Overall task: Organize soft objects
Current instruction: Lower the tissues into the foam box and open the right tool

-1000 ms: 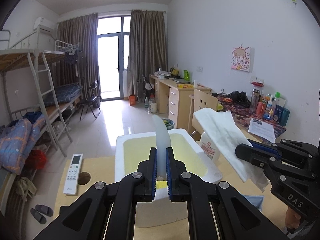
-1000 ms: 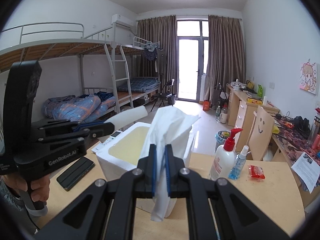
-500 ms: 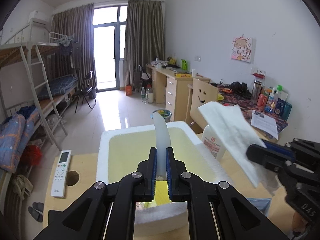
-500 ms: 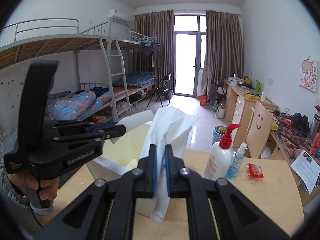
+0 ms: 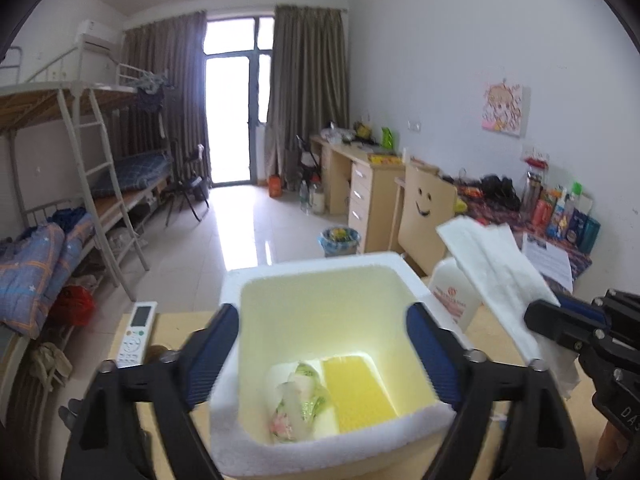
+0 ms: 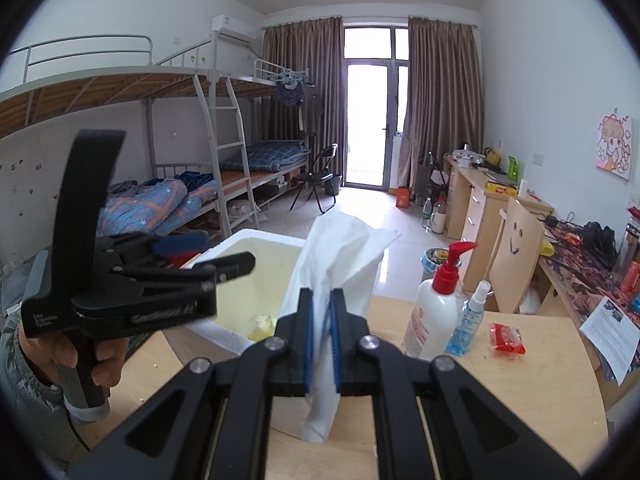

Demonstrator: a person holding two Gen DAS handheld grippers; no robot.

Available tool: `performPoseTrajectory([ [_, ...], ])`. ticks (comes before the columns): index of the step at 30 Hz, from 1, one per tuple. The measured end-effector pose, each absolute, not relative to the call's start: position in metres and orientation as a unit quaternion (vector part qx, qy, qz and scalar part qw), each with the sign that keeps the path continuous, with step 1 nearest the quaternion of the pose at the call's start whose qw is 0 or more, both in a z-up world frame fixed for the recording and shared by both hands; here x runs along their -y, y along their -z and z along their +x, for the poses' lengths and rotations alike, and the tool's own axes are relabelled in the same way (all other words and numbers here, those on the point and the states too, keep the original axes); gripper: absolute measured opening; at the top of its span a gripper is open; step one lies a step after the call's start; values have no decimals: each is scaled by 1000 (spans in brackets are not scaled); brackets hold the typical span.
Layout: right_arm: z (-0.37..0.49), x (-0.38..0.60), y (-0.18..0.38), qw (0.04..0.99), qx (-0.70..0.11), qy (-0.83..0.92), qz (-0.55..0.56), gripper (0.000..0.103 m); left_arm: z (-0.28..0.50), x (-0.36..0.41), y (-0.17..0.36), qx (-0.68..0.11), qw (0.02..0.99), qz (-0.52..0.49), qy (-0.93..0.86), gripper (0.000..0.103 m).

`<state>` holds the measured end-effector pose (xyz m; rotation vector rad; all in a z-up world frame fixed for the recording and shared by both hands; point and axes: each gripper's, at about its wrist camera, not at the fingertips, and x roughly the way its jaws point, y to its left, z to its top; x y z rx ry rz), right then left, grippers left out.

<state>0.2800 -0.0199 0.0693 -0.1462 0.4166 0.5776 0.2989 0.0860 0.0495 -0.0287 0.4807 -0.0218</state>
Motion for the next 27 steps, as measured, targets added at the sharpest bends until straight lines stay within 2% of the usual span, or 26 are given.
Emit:
performPoseTrajectory([
  [1, 280, 20, -69, 935, -203, -282, -72, 11, 298, -88, -51, -234, 972, -16, 7, 97],
  [3, 281, 20, -70, 935, -203, -282, -71, 11, 296, -90, -53, -231, 973, -19, 5, 102],
  [27, 290, -10, -70, 924, -201, -316, -77, 11, 250, -123, -64, -209, 975, -19, -70, 102],
])
